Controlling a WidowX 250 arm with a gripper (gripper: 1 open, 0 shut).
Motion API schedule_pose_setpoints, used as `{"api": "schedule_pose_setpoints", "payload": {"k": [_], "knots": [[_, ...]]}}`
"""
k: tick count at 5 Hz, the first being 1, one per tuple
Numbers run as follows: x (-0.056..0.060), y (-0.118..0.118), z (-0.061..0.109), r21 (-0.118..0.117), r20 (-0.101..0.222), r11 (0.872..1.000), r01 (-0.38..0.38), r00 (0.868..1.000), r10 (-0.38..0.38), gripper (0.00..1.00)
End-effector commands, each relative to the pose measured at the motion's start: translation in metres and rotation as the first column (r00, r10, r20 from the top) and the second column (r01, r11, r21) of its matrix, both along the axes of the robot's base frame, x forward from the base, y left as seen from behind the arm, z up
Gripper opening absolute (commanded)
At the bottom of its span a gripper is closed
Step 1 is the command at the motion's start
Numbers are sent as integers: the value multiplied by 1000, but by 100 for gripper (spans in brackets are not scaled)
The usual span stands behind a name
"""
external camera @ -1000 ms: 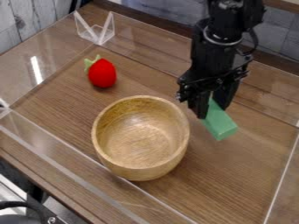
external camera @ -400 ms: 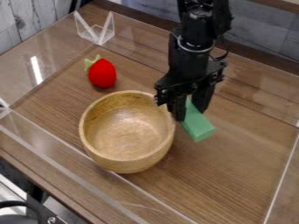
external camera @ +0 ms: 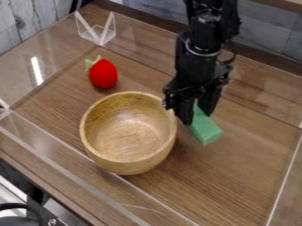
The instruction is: Put the green stick in the brown bowl
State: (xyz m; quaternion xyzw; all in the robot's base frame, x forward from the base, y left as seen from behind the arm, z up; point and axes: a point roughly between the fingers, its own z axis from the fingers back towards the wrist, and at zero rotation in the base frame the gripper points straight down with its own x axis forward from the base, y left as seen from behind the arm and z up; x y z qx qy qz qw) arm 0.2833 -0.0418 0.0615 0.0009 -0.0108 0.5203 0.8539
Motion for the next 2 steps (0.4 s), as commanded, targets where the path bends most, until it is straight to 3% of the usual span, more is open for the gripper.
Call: {"api": "schedule_pose_setpoints", "payload": {"k": [1, 2], "knots": [[7, -4, 6, -3, 44, 999, 38, 998, -38, 0], [12, -5, 3, -2, 41, 999, 51, 998, -51, 0]]}}
